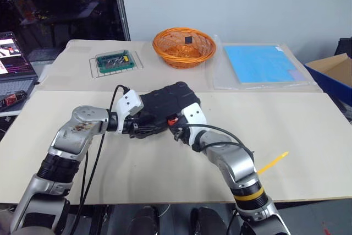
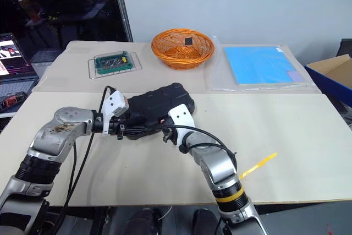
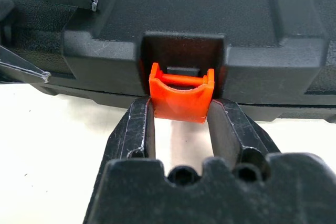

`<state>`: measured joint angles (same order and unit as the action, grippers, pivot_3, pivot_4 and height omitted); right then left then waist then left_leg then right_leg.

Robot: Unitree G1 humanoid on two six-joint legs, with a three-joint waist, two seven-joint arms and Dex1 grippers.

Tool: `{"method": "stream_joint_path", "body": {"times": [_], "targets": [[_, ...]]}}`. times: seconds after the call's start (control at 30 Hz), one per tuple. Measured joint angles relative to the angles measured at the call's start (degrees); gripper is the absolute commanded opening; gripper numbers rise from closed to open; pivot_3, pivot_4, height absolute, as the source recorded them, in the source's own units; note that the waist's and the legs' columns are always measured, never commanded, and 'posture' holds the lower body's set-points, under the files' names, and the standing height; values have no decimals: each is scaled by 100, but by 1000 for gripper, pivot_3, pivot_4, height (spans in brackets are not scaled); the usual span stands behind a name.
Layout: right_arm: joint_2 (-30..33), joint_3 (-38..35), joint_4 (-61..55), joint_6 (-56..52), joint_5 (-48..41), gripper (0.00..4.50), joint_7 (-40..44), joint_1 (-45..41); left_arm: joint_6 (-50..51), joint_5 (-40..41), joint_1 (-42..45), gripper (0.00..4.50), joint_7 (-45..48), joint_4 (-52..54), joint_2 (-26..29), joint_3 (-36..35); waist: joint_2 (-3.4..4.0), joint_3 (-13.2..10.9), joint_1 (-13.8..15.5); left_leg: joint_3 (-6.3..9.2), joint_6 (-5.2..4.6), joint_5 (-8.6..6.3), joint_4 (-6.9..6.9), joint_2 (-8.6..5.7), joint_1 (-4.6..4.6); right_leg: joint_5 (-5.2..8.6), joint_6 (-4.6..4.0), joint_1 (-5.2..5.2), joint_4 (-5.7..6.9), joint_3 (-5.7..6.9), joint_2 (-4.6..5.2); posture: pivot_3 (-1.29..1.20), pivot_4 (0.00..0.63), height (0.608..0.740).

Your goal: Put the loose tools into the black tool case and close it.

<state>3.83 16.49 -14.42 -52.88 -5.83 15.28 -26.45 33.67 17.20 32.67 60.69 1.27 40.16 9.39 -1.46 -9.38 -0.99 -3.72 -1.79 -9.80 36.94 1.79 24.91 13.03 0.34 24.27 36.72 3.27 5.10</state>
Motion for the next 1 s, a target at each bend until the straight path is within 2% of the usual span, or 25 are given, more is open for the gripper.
{"method": "stream_joint_path", "body": {"times": [0.07,0.3,0.57,0.67,0.87,1.0], "targets": [[0,8,0,0,-2,2720,40,-20,1,-2,-4,2730,-12,4,-2,6,0,0,3,-3,0,0,0,0,-4,0,0,0,2,-5,0,0,150,740],[257,22,-454,-240,-26,2720,149,32,58,19,1,2730,-55,77,-18,12,0,0,22,-13,0,-1,-1,-3,-4,0,0,0,0,-17,6,0,150,740],[610,-337,-1230,-865,-211,2720,152,331,368,36,57,2730,-138,187,-32,11,-1,1,31,-13,0,-1,-1,-2,-5,1,1,1,0,-18,5,0,150,740],[638,-381,-1361,-962,-237,2113,152,356,404,37,81,2730,-150,186,-34,13,-1,1,31,-13,0,-1,-1,-1,-6,2,0,1,0,-17,4,0,150,740],[324,-528,-1374,-990,-515,88,153,463,407,35,109,2730,-154,175,-46,37,-1,1,36,-13,1,-1,-1,-2,-4,2,1,1,-2,-18,6,0,150,740],[172,-525,-1083,-952,-622,34,148,275,401,33,115,2730,-150,160,-45,43,-1,1,33,-14,1,-1,-1,-2,-5,1,1,1,-2,-18,6,0,150,740]]}}
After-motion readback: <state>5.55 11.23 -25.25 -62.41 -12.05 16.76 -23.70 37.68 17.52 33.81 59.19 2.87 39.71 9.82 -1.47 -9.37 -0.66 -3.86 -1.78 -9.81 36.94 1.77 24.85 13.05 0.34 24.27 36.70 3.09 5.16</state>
